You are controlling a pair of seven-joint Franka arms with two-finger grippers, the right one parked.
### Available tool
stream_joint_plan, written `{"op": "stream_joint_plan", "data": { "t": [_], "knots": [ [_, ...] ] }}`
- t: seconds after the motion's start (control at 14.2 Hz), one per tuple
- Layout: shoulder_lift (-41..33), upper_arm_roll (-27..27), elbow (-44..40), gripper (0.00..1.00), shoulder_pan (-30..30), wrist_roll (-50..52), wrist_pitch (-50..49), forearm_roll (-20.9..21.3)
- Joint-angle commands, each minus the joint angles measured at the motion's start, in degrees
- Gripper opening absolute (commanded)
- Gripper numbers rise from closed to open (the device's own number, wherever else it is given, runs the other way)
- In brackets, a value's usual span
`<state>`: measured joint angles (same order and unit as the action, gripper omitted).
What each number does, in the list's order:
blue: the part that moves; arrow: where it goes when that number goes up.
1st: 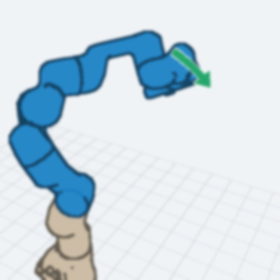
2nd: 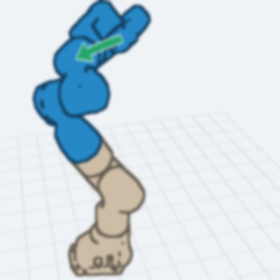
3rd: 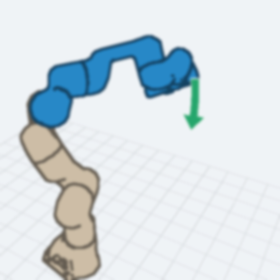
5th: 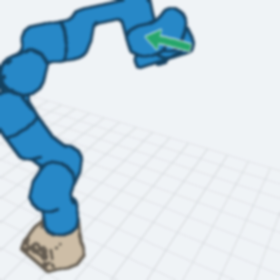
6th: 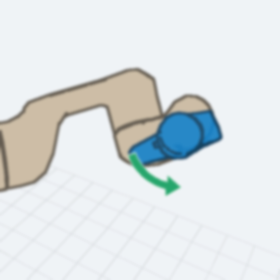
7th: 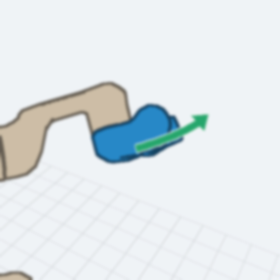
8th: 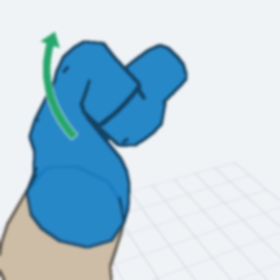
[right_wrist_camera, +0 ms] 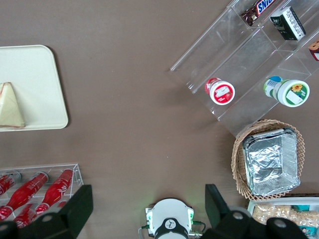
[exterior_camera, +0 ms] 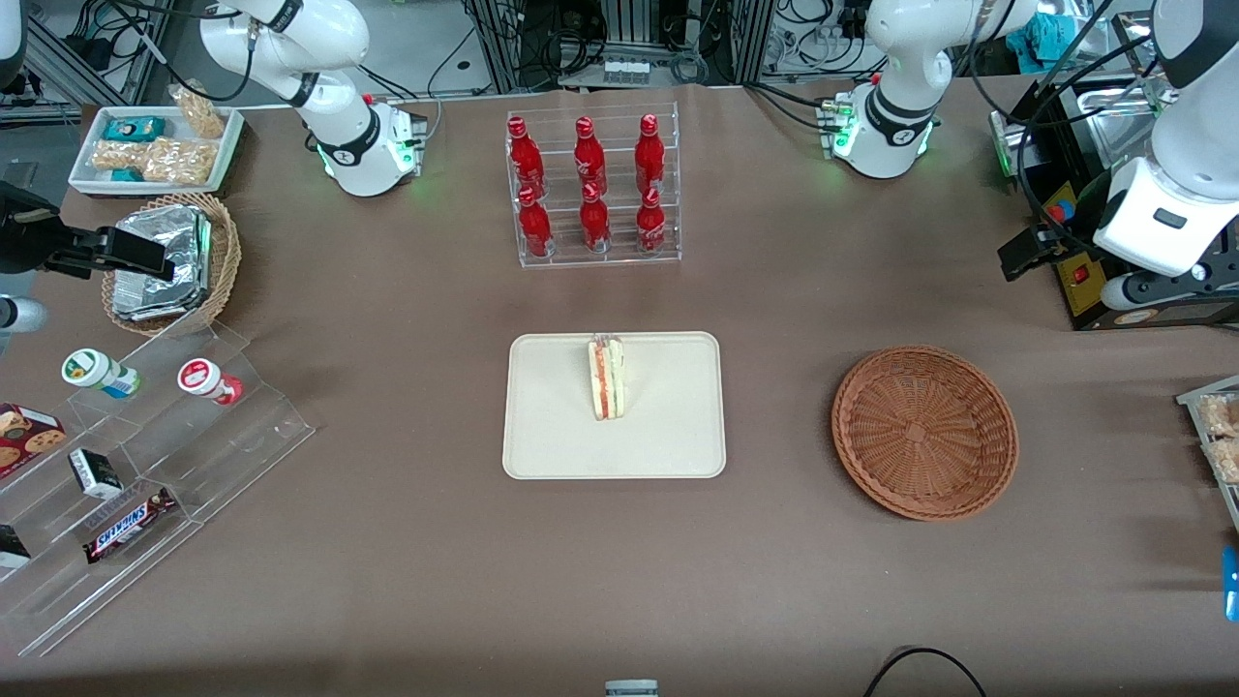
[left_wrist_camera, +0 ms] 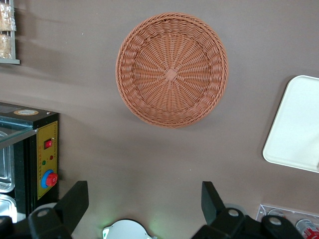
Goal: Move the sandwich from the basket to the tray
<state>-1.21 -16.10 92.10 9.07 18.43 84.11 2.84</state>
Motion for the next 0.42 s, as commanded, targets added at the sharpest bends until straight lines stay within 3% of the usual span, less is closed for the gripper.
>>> {"op": "stream_joint_plan", "data": {
  "t": [0.0,0.35],
  "knots": [
    [-1.35,-0.07,0.46,1.00,0.51,-0.15,1.14,-0.12],
    [1.73,-0.07,-4.21,1.00,0.51,0.02,1.14,-0.12]
  ]
}}
